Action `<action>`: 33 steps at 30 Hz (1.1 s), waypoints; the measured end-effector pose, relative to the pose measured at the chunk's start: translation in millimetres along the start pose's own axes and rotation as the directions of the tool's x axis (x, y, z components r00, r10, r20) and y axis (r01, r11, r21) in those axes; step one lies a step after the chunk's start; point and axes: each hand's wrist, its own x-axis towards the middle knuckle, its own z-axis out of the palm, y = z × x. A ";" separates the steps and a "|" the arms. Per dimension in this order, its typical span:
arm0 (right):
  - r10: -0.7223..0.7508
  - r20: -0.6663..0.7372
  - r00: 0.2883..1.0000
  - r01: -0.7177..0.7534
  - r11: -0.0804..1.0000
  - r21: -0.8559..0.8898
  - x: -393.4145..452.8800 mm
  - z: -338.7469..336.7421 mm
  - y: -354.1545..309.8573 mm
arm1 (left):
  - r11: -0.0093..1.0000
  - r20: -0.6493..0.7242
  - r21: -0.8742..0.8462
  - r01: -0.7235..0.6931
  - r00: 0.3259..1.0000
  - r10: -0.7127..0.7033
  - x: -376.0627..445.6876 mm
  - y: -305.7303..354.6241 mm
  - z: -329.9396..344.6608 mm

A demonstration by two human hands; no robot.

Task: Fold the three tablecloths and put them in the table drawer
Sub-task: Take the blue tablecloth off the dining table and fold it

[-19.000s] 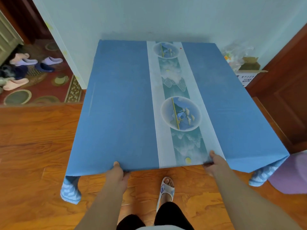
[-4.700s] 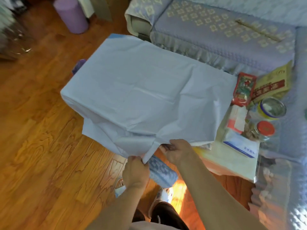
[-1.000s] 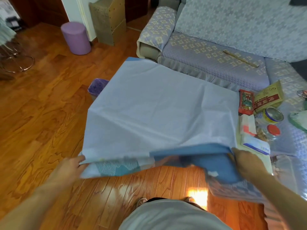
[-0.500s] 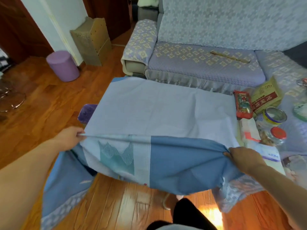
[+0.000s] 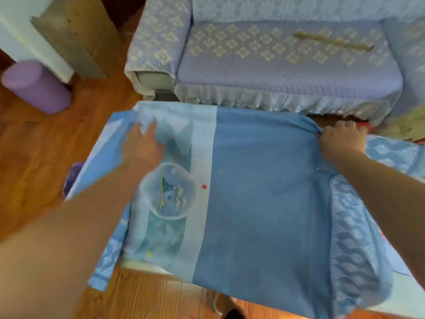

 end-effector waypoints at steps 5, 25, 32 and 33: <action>0.008 0.112 0.994 -0.015 0.998 0.057 39.4 87.4 -66.0 | 0.997 0.593 0.047 -0.055 0.805 0.016 -163.4 -7.9 147.4; -0.565 0.559 0.607 0.073 0.740 0.669 -201.1 60.9 -355.6 | 0.551 0.747 0.037 0.833 0.343 -0.569 -254.8 -237.8 117.7; -0.619 0.497 0.608 0.084 0.673 0.735 -302.6 11.2 -535.4 | 0.420 0.794 -0.044 0.906 0.288 -0.536 -227.7 -429.3 143.1; -0.597 0.497 0.630 0.056 0.673 0.737 -323.0 9.2 -566.3 | 0.394 0.808 -0.075 0.916 0.288 -0.515 -216.6 -456.7 151.3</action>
